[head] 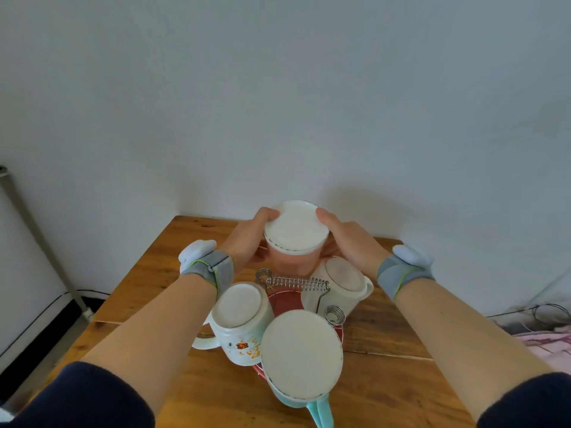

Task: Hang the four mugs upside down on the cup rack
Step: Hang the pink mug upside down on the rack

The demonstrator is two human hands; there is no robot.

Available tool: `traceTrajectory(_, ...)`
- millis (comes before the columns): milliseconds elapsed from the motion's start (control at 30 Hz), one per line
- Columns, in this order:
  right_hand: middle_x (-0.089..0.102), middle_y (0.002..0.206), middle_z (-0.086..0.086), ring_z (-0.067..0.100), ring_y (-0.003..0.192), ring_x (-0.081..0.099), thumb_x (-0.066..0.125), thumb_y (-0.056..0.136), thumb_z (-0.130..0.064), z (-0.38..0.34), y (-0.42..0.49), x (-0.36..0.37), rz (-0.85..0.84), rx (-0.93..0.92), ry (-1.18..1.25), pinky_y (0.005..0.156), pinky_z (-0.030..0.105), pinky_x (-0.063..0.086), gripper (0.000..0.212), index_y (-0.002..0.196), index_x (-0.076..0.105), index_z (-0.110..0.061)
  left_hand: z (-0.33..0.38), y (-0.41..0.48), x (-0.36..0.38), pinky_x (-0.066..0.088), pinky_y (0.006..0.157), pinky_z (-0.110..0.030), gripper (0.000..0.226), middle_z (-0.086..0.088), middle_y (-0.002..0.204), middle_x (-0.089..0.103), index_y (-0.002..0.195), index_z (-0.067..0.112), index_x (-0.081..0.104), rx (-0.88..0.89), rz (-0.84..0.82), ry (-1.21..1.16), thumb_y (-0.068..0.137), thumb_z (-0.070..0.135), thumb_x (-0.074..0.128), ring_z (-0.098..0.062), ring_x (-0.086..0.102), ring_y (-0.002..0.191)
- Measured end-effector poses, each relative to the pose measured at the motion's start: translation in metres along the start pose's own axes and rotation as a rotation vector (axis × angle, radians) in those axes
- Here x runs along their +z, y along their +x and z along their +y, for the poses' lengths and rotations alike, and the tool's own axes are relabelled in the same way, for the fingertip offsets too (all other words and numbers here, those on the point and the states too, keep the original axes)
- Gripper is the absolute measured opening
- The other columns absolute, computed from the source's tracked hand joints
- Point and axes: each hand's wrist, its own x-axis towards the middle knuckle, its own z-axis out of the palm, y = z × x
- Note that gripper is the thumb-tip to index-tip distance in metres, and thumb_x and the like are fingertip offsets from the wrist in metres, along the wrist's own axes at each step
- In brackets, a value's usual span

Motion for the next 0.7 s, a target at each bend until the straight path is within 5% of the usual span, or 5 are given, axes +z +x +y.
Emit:
traceTrajectory(167, 0.077, 0.081, 0.004, 0.017, 0.083, 0.07, 0.04, 0.088, -0.064, 0.013, 0.008, 0.006, 0.03, -0.027, -0.055, 0.08, 0.029, 0.047, 0.071, 0.083, 0.077, -0.005, -0.007, 0.004, -0.001, 0.047, 0.074, -0.037, 0.045, -0.008, 0.067, 0.061, 0.083, 0.009, 0.062, -0.029, 0.001, 0.077, 0.082, 0.052, 0.046, -0.026, 0.056, 0.059)
traceTrajectory(267, 0.076, 0.077, 0.011, 0.027, 0.08, 0.069, 0.04, 0.092, -0.058, 0.016, 0.012, 0.012, 0.105, -0.054, -0.095, 0.079, 0.033, 0.047, 0.075, 0.064, 0.067, 0.007, -0.011, 0.003, -0.001, 0.047, 0.065, -0.032, 0.039, -0.008, 0.067, 0.063, 0.085, 0.012, 0.063, -0.068, -0.016, 0.079, 0.087, 0.047, 0.045, -0.024, 0.056, 0.053)
traceTrajectory(433, 0.069, 0.07, 0.019, 0.029, 0.065, 0.056, 0.035, 0.098, -0.047, 0.018, 0.017, 0.021, 0.146, -0.069, -0.224, 0.067, 0.031, 0.042, 0.072, 0.054, 0.057, 0.006, -0.016, 0.007, -0.004, 0.045, 0.069, -0.034, 0.035, -0.015, 0.08, 0.065, 0.092, 0.014, 0.06, -0.145, -0.055, 0.09, 0.089, 0.045, 0.046, -0.027, 0.057, 0.063)
traceTrajectory(533, 0.043, 0.051, 0.006, 0.022, 0.051, 0.035, 0.037, 0.099, -0.036, 0.02, 0.021, 0.023, 0.109, -0.05, -0.277, 0.055, 0.033, 0.029, 0.058, 0.047, 0.03, -0.013, -0.019, 0.012, -0.005, 0.046, 0.07, -0.036, 0.04, -0.019, 0.088, 0.064, 0.101, 0.011, 0.06, -0.185, -0.07, 0.113, 0.087, 0.047, 0.048, -0.03, 0.058, 0.072)
traceTrajectory(700, 0.026, 0.052, 0.001, 0.018, 0.051, 0.022, 0.045, 0.09, -0.018, 0.023, 0.028, 0.026, 0.048, 0.03, -0.297, 0.052, 0.033, 0.019, 0.044, 0.052, 0.024, -0.016, -0.031, 0.018, -0.009, 0.049, 0.075, -0.035, 0.05, -0.021, 0.102, 0.067, 0.112, 0.011, 0.059, -0.24, -0.072, 0.195, 0.086, 0.051, 0.048, -0.032, 0.061, 0.082)
